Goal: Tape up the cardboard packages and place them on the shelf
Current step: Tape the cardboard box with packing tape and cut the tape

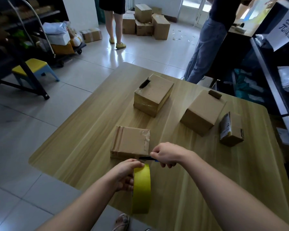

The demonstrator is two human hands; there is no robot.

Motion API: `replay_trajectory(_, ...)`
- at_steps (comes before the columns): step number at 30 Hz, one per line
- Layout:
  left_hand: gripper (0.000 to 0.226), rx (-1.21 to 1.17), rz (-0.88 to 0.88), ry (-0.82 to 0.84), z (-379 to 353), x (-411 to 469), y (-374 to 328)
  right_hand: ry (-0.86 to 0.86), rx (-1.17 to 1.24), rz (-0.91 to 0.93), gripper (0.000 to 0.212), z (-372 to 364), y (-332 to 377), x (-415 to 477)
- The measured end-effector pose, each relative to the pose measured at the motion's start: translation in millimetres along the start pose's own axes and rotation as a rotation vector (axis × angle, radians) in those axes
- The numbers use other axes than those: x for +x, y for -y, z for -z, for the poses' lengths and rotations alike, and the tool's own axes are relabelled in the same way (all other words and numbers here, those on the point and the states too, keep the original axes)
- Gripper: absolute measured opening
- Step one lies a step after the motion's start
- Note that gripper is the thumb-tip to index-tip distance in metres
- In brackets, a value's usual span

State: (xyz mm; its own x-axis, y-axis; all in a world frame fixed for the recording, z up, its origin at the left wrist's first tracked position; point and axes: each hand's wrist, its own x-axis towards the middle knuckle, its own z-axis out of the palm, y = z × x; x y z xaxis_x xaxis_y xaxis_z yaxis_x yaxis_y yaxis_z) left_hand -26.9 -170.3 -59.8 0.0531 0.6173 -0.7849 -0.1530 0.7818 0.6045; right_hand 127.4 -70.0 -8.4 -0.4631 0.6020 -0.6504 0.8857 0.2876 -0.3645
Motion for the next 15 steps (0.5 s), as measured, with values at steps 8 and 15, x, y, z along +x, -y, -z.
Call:
replay_trajectory(8,0.028,-0.004,-0.003,0.002,4,4,3,0.025,-0.050,-0.013,0.037,0,7,4)
replay_trajectory(15,0.031,-0.007,0.029,-0.004,5,7,3,0.023,-0.144,-0.076,0.038,2,20,7)
